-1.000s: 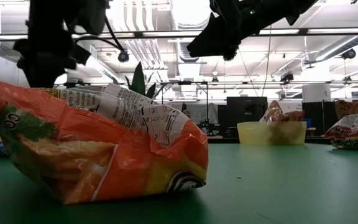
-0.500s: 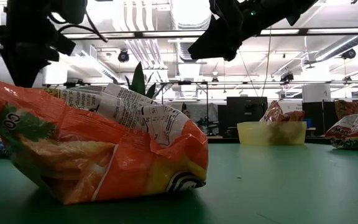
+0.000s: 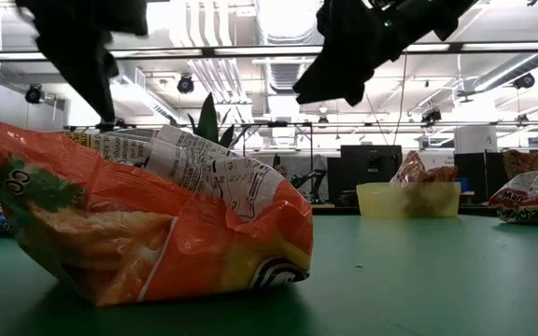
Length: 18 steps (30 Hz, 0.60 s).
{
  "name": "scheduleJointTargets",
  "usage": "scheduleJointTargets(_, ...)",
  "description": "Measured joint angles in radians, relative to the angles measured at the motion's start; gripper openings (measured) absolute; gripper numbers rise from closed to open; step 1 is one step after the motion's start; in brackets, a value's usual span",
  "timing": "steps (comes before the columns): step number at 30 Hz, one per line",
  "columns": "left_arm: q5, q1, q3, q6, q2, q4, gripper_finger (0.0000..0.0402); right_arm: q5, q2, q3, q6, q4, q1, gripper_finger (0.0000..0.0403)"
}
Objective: Sort Maruchan noodles
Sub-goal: Put the blue noodle pack into the black bin
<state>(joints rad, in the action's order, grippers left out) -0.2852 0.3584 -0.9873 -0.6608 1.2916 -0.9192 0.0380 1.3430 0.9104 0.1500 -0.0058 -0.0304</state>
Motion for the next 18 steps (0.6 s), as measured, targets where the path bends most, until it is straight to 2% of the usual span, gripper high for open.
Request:
scheduleJointTargets(2, -0.010, 0.067, 0.001, 0.032, 0.009, 0.037, 0.0147, -0.040, 0.000, -0.004, 0.027, -0.016, 0.002, 0.0155)
scheduleJointTargets(7, -0.096, 0.164, 0.001, 0.057, 0.043, 0.065, 0.0135, -0.046, 0.000, -0.036, 0.044, -0.015, 0.033, 0.0155)
scheduleJointTargets(13, -0.103, 0.157, 0.005, 0.058, 0.110, 0.067, 0.0116, -0.043, 0.000, -0.077, 0.062, -0.011, 0.059, 0.0149)
scheduleJointTargets(18, -0.191, 0.140, 0.016, 0.075, 0.205, 0.066, 0.0096, -0.038, 0.000, -0.095, 0.062, -0.012, 0.068, 0.0146)
